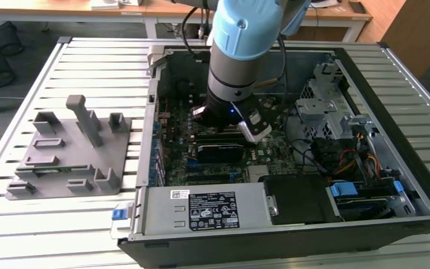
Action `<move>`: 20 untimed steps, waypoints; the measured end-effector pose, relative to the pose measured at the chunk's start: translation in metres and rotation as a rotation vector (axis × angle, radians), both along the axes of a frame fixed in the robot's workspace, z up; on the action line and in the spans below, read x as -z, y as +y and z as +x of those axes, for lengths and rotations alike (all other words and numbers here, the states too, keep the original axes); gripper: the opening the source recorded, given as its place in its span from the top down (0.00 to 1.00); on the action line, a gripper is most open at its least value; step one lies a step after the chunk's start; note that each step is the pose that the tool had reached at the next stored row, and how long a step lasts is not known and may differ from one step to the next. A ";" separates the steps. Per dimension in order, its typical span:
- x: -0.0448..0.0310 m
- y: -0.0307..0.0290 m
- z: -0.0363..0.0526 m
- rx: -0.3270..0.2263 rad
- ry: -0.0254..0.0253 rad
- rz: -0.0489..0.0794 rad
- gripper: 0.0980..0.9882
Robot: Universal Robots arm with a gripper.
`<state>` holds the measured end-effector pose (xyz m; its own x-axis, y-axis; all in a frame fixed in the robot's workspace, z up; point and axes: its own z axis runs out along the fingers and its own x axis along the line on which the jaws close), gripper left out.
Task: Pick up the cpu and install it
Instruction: 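Install the second cpu locking lever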
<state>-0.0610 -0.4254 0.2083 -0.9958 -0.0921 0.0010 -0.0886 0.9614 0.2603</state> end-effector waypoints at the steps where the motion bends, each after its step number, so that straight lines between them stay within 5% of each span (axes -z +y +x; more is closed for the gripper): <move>1: 0.0003 -0.0012 -0.0005 0.000 0.0000 0.006 0.99; 6: 0.0020 -0.0059 -0.0025 0.000 0.0000 0.035 0.99; 20: 0.0093 -0.0077 -0.0075 0.000 0.0001 0.053 0.99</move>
